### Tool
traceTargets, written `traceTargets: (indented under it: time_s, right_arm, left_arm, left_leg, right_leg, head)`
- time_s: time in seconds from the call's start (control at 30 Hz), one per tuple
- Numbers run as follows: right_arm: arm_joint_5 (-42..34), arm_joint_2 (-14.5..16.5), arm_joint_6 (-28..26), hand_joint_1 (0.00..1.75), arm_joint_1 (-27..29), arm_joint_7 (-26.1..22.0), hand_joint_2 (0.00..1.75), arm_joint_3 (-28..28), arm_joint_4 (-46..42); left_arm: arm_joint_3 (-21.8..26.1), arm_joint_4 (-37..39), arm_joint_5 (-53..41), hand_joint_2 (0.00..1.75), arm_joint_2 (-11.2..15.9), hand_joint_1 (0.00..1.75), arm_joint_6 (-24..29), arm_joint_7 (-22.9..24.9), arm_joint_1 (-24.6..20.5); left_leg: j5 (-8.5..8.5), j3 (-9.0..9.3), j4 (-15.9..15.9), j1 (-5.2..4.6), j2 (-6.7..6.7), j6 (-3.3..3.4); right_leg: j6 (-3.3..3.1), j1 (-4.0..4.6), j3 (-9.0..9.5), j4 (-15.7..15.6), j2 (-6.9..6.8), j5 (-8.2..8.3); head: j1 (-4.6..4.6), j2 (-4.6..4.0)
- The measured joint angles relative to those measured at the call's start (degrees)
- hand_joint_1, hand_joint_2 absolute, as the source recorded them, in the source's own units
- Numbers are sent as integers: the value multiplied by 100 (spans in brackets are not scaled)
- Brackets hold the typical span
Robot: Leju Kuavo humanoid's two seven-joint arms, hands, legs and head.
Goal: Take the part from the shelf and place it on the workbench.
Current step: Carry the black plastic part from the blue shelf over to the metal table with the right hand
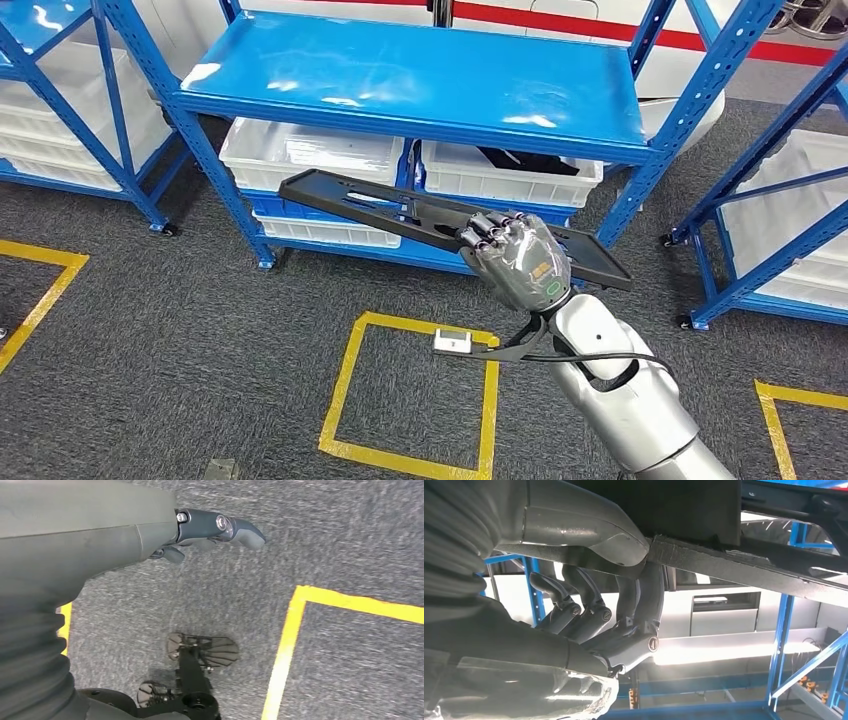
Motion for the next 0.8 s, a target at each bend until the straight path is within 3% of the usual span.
traceTargets:
  time_s: [0.07,0.1,0.13,0.2,0.23,0.3,0.33,0.37,0.4,0.43,0.47,0.53,0.6,0.7,0.73,0.8]
  right_arm:
    - [3,10,0,169,-52,0,175,-7,3]
    - [4,15,1,169,-70,0,175,-11,4]
    - [6,19,3,169,-78,0,175,-14,5]
    - [7,27,12,169,-83,0,175,-15,8]
    - [8,38,19,169,-85,0,175,-14,9]
    - [11,66,30,169,-90,0,175,-11,11]
    - [14,77,34,169,-87,1,175,-11,13]
    - [15,83,34,169,-83,1,175,-10,16]
    - [15,86,35,169,-77,2,175,-10,20]
    - [16,87,35,169,-73,2,175,-9,23]
    - [16,87,35,169,-70,2,175,-9,26]
    - [19,88,35,169,-73,4,175,-11,27]
    - [33,93,35,169,-81,13,175,-16,27]
    - [58,108,35,169,-78,19,175,-19,27]
    - [64,108,35,169,-77,20,175,-21,27]
    - [72,105,35,169,-75,20,175,-27,28]
  left_arm:
    - [1,-1,-18,175,-2,0,-1,5,-2]
    - [1,-2,-24,175,-1,0,-1,9,-4]
    - [2,-1,-27,175,-1,0,-1,10,-5]
    - [8,-1,-29,175,7,0,-1,11,-4]
    - [16,-1,-30,175,11,0,-1,10,-4]
    - [40,-1,-33,175,16,0,-2,10,-4]
    - [50,-1,-35,175,16,0,-2,11,-4]
    - [56,-1,-36,175,17,0,-3,11,-4]
    - [60,0,-36,175,18,0,-3,11,-3]
    - [61,-1,-36,175,19,0,-3,11,-3]
    - [62,-1,-36,175,21,0,-3,11,-4]
    - [63,-3,-36,175,24,0,-3,10,-13]
    - [65,-5,-39,175,26,0,-5,7,-27]
    - [72,-5,-45,175,28,0,-11,4,-35]
    - [74,-6,-45,175,28,0,-14,0,-39]
    - [78,-9,-45,175,27,0,-19,-9,-50]
  left_leg:
    - [95,-85,22,-17,3,-65]
    - [137,-105,31,-25,5,-96]
    - [178,-115,31,-28,7,-125]
    - [147,-154,74,-1,-6,-187]
    - [-8,-214,209,20,-15,-226]
    - [-543,-424,836,57,-32,-303]
    - [-801,-543,1262,69,-34,-335]
    - [-956,-624,1620,77,-34,-359]
    - [-1004,-633,1832,86,-33,-374]
    - [-945,-526,1812,96,-33,-378]
    - [-818,-305,1565,105,-33,-373]
    - [-633,282,742,109,-51,-340]
    - [-631,597,231,81,-81,-290]
    - [-568,587,109,42,-70,-165]
    - [-513,566,67,44,-55,-104]
    - [-398,489,4,51,-24,5]
  right_leg:
    - [-37,21,532,-816,7,14]
    - [-70,39,663,-1050,15,-20]
    - [-98,59,681,-1120,24,-26]
    - [-181,4,621,-1101,23,40]
    - [-248,-23,599,-1101,15,85]
    - [-345,-37,529,-1100,1,184]
    - [-363,-30,476,-1094,-2,229]
    - [-360,-25,422,-1086,-3,270]
    - [-350,-21,368,-1074,-2,304]
    - [-336,-20,315,-1059,0,334]
    - [-318,-21,267,-1042,3,359]
    - [-271,-11,190,-1006,8,398]
    - [-199,1,140,-989,5,444]
    - [-71,5,82,-994,2,499]
    - [-61,14,24,-919,2,429]
    - [-116,23,-219,-397,2,70]
  head:
    - [-6,0]
    - [-13,0]
    - [-21,0]
    - [-30,0]
    - [-36,0]
    - [-46,0]
    - [-49,0]
    - [-50,0]
    - [-51,0]
    - [-51,0]
    - [-52,0]
    - [-50,0]
    - [-43,0]
    - [-42,0]
    - [-33,0]
    - [-14,0]
